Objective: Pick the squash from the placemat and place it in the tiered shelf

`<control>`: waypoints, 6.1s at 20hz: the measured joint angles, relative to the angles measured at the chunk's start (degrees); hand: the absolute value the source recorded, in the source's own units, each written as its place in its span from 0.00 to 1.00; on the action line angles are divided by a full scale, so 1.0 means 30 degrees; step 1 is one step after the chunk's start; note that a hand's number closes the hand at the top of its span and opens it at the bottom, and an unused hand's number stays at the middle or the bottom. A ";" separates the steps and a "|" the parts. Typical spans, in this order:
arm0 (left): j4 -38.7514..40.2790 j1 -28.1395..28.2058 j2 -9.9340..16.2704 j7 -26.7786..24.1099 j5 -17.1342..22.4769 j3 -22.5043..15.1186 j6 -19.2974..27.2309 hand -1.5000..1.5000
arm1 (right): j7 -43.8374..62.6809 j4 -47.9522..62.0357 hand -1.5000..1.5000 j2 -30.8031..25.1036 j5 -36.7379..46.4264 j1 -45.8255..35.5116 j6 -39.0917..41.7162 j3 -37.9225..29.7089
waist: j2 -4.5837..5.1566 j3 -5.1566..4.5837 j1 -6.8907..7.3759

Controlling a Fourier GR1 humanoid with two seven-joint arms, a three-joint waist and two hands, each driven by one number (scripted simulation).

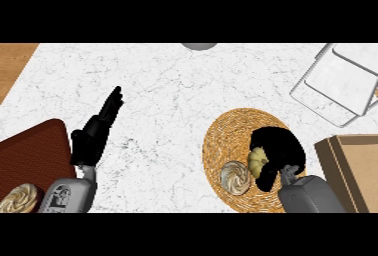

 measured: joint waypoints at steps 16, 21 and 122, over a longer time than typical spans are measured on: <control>-0.0479 0.1205 0.0220 -0.0162 0.0004 0.0632 0.0377 0.50 | -1.9528 -0.4863 1.00 -0.9418 -0.9464 0.6776 0.1159 -0.4414 | -0.0253 0.0077 -0.1507; -0.0437 0.1327 0.0188 -0.0363 -0.0038 0.0537 0.0313 0.50 | -2.2654 -0.4404 1.00 -1.1694 -1.4325 0.8584 0.1552 -0.8984 | -0.0213 0.0034 -0.1396; 0.0417 -0.0153 -0.0824 -0.0726 -0.0931 -0.0201 -0.0263 0.50 | -1.9565 2.6279 0.00 -1.7034 -1.8072 -1.9022 0.0108 -1.3560 | 0.0304 0.0041 0.0771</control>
